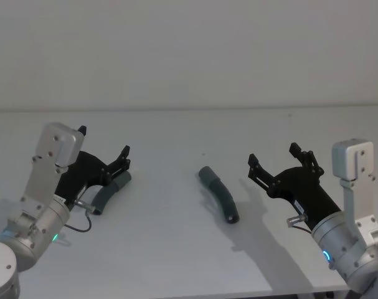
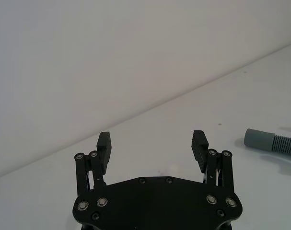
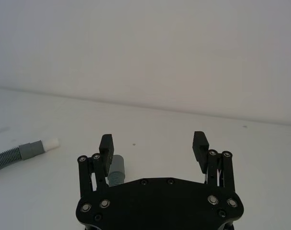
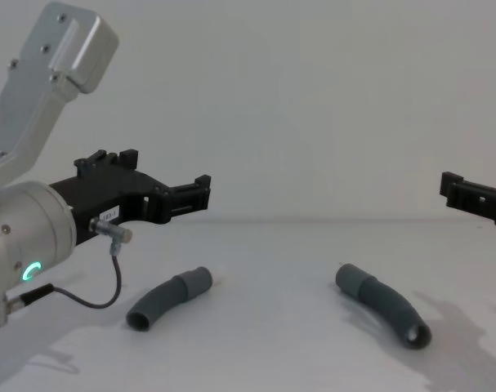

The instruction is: Use both hands to pick up one end of the pipe from the table, align the ends, and insert them.

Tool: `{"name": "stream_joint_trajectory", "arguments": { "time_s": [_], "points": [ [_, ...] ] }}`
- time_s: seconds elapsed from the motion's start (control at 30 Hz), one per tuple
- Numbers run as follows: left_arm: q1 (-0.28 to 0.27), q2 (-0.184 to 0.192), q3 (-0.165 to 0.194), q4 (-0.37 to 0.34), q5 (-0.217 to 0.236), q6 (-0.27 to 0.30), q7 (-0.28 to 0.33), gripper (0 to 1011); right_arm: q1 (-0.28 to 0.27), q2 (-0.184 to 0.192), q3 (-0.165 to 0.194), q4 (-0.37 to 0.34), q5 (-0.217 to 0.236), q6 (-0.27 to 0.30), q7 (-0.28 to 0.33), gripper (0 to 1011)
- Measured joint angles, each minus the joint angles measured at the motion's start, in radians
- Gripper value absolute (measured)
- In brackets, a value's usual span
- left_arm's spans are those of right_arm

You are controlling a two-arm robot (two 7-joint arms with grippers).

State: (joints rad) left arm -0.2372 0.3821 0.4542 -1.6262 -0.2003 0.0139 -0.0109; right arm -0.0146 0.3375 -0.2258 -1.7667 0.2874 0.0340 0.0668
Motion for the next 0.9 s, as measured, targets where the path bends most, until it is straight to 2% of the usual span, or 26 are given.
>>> {"name": "stream_joint_trajectory", "arguments": {
  "time_s": [0.9],
  "points": [
    [0.000, 0.000, 0.000, 0.000, 0.000, 0.000, 0.000, 1001, 0.000, 0.000, 0.000, 0.000, 0.000, 0.000, 0.000, 1002]
  ]
}}
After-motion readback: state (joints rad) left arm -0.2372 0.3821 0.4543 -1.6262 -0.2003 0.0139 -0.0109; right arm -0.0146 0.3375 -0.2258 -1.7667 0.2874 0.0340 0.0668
